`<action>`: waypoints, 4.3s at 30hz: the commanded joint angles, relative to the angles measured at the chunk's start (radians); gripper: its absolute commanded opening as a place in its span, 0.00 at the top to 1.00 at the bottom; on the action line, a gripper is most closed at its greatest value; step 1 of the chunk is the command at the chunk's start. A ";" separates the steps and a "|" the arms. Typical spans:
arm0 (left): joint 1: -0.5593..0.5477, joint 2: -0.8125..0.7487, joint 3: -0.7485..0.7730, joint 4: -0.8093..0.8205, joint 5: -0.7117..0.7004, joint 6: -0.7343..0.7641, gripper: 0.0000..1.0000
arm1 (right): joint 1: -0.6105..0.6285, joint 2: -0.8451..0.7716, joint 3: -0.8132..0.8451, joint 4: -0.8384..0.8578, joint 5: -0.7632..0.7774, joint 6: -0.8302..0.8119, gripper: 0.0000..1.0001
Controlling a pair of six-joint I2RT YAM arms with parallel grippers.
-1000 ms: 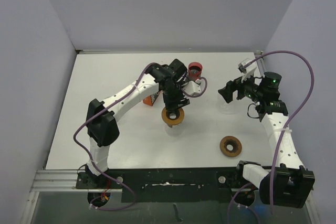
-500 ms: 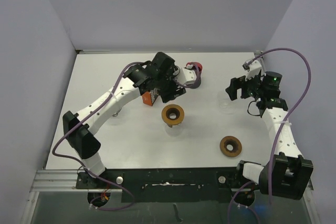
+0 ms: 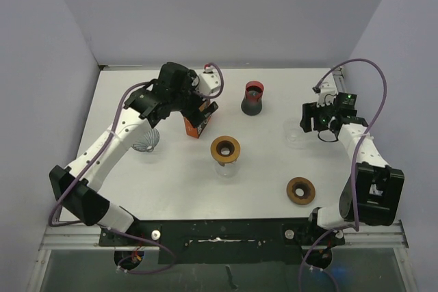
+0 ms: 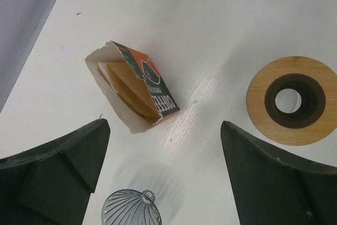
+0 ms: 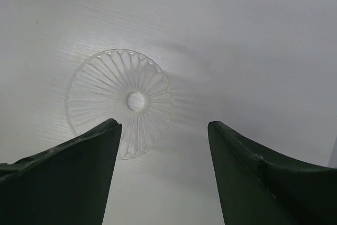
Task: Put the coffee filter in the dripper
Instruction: Pick up the coffee dripper from the center of the board, then place the coffee dripper in the dripper holder.
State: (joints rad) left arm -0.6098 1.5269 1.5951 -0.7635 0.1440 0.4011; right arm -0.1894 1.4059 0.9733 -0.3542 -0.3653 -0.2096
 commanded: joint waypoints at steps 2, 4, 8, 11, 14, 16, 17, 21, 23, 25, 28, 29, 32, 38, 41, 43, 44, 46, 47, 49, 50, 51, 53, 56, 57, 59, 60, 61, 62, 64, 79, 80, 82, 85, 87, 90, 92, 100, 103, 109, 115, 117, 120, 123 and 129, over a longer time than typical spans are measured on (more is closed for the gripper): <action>0.031 -0.117 -0.060 0.135 0.035 -0.019 0.12 | -0.002 0.046 0.064 -0.014 0.046 -0.008 0.36; 0.036 -0.130 -0.079 0.142 0.046 -0.017 0.12 | 0.005 0.068 0.073 -0.018 0.051 -0.007 0.39; 0.041 -0.148 -0.110 0.156 0.042 -0.013 0.12 | 0.013 0.112 0.091 -0.023 0.061 -0.001 0.44; 0.044 -0.158 -0.128 0.171 0.045 -0.015 0.12 | 0.020 0.143 0.102 -0.027 0.069 0.001 0.47; 0.047 -0.163 -0.140 0.180 0.049 -0.015 0.12 | 0.031 0.174 0.117 -0.030 0.073 0.002 0.50; 0.049 -0.162 -0.142 0.181 0.050 -0.014 0.12 | 0.041 0.194 0.132 -0.036 0.073 0.003 0.53; 0.050 -0.162 -0.143 0.181 0.050 -0.014 0.12 | 0.047 0.202 0.139 -0.038 0.076 0.003 0.55; 0.050 -0.158 -0.139 0.181 0.051 -0.014 0.12 | 0.060 0.226 0.152 -0.043 0.077 0.004 0.60; 0.053 -0.155 -0.137 0.179 0.052 -0.014 0.12 | 0.064 0.233 0.157 -0.047 0.079 0.005 0.62; 0.055 -0.151 -0.137 0.180 0.051 -0.015 0.12 | 0.065 0.241 0.161 -0.050 0.079 0.006 0.65; 0.055 -0.151 -0.142 0.182 0.050 -0.013 0.12 | 0.068 0.244 0.167 -0.054 0.076 0.006 0.68; 0.055 -0.151 -0.143 0.184 0.050 -0.011 0.12 | 0.069 0.245 0.168 -0.055 0.075 0.005 0.69; 0.055 -0.148 -0.142 0.184 0.048 -0.009 0.12 | 0.071 0.251 0.172 -0.058 0.078 0.004 0.74; 0.055 -0.153 -0.156 0.191 0.045 -0.004 0.12 | 0.073 0.260 0.181 -0.067 0.075 0.003 0.88; 0.055 -0.155 -0.164 0.203 0.024 -0.008 0.12 | 0.072 0.254 0.183 -0.073 0.067 0.001 0.94; 0.055 -0.155 -0.167 0.212 0.006 -0.011 0.12 | 0.072 0.249 0.186 -0.080 0.050 0.001 0.99; 0.056 -0.157 -0.167 0.216 -0.002 -0.012 0.12 | 0.072 0.246 0.188 -0.085 0.039 0.002 1.00; 0.055 -0.160 -0.163 0.217 -0.018 -0.013 0.12 | 0.072 0.236 0.196 -0.099 0.012 0.005 1.00; 0.055 -0.162 -0.162 0.218 -0.022 -0.009 0.12 | 0.072 0.230 0.200 -0.108 -0.006 0.005 1.00; 0.055 -0.172 -0.163 0.223 -0.022 0.004 0.12 | 0.071 0.213 0.216 -0.133 -0.048 0.009 1.00; 0.055 -0.179 -0.164 0.226 -0.019 0.011 0.12 | 0.074 0.206 0.223 -0.145 -0.068 0.008 1.00; 0.055 -0.186 -0.167 0.228 -0.013 0.018 0.12 | 0.075 0.198 0.232 -0.162 -0.099 0.004 1.00; 0.055 -0.200 -0.176 0.230 0.004 0.038 0.12 | 0.079 0.186 0.260 -0.204 -0.139 -0.011 1.00; 0.054 -0.218 -0.186 0.223 0.041 0.072 0.12 | 0.094 0.177 0.325 -0.310 -0.176 -0.050 1.00; 0.054 -0.219 -0.184 0.214 0.053 0.079 0.12 | 0.101 0.172 0.347 -0.342 -0.181 -0.066 1.00; 0.053 -0.213 -0.166 0.190 0.082 0.084 0.12 | 0.129 0.157 0.392 -0.408 -0.189 -0.091 1.00; 0.052 -0.210 -0.157 0.179 0.097 0.086 0.12 | 0.144 0.150 0.412 -0.432 -0.193 -0.099 1.00; 0.052 -0.208 -0.150 0.169 0.111 0.092 0.12 | 0.161 0.139 0.434 -0.458 -0.197 -0.105 1.00; 0.050 -0.206 -0.143 0.157 0.126 0.101 0.11 | 0.180 0.132 0.457 -0.481 -0.199 -0.110 1.00; 0.047 -0.205 -0.127 0.129 0.153 0.126 0.11 | 0.224 0.120 0.502 -0.529 -0.203 -0.112 1.00; 0.038 -0.209 -0.008 -0.217 0.382 0.450 0.14 | 0.557 0.123 0.712 -0.699 -0.292 -0.130 1.00; 0.040 -0.210 -0.006 -0.234 0.393 0.471 0.15 | 0.574 0.133 0.722 -0.707 -0.301 -0.133 1.00; 0.044 -0.214 -0.006 -0.270 0.412 0.514 0.15 | 0.601 0.152 0.742 -0.715 -0.326 -0.140 1.00; 0.045 -0.214 -0.014 -0.302 0.427 0.551 0.16 | 0.638 0.179 0.770 -0.716 -0.370 -0.137 1.00; 0.046 -0.214 -0.019 -0.315 0.437 0.573 0.16 | 0.667 0.197 0.784 -0.717 -0.376 -0.136 1.00; 0.047 -0.216 -0.028 -0.324 0.446 0.588 0.16 | 0.704 0.230 0.792 -0.715 -0.364 -0.131 1.00; 0.046 -0.222 -0.034 -0.326 0.450 0.593 0.17 | 0.718 0.248 0.791 -0.715 -0.358 -0.131 1.00; 0.044 -0.246 -0.068 -0.333 0.487 0.599 0.22 | 0.738 0.298 0.787 -0.709 -0.347 -0.132 1.00; 0.037 -0.246 -0.080 -0.333 0.495 0.594 0.26 | 0.739 0.314 0.789 -0.708 -0.337 -0.132 1.00; -0.015 -0.228 -0.101 -0.334 0.460 0.621 0.29 | 0.741 0.336 0.782 -0.713 -0.324 -0.128 1.00; -0.116 -0.162 -0.069 -0.359 0.390 0.693 0.32 | 0.744 0.345 0.774 -0.721 -0.314 -0.128 1.00; -0.151 -0.139 -0.060 -0.360 0.373 0.709 0.33 | 0.746 0.346 0.767 -0.724 -0.313 -0.128 1.00; -0.197 -0.107 -0.052 -0.360 0.338 0.729 0.34 | 0.749 0.348 0.760 -0.725 -0.310 -0.128 1.00; -0.238 -0.078 -0.058 -0.353 0.286 0.747 0.34 | 0.750 0.349 0.759 -0.728 -0.307 -0.128 1.00; -0.299 -0.025 -0.048 -0.330 0.203 0.752 0.38 | 0.757 0.355 0.768 -0.736 -0.302 -0.128 1.00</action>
State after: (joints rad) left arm -0.8783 1.4822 1.4948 -1.1027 0.4099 1.1198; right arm 0.5545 1.7618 1.7222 -1.0752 -0.6712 -0.3393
